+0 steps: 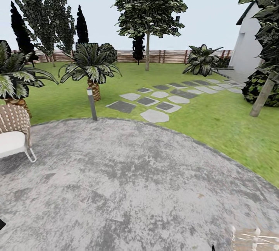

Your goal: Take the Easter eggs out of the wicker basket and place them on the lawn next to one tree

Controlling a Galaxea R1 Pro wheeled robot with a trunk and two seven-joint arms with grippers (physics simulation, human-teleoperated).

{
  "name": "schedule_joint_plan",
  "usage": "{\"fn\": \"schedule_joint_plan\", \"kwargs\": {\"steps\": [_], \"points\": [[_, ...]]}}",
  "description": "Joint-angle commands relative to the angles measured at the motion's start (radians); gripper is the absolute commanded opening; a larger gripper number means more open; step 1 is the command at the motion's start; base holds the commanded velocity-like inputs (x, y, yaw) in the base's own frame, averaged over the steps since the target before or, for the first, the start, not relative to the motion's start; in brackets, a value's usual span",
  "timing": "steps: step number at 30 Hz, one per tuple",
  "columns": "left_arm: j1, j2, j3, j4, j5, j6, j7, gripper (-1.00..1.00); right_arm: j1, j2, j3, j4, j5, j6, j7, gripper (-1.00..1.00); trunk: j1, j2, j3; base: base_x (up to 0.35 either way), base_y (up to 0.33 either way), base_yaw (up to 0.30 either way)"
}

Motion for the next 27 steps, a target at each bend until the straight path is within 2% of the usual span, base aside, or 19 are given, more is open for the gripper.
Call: {"fn": "schedule_joint_plan", "kwargs": {"steps": [1,27], "points": [[-0.001,0.0,0.001,0.001,0.001,-0.003,0.0,1.0,-0.001,0.0,-0.002,0.0,-0.001,-0.003,0.001,1.0,0.001,-0.002,-0.002,0.333,0.0,0.0],[-0.001,0.0,0.001,0.001,0.001,-0.004,0.0,1.0,-0.001,0.0,-0.002,0.0,-0.001,-0.003,0.001,1.0,0.001,-0.002,-0.002,0.333,0.0,0.0]]}}
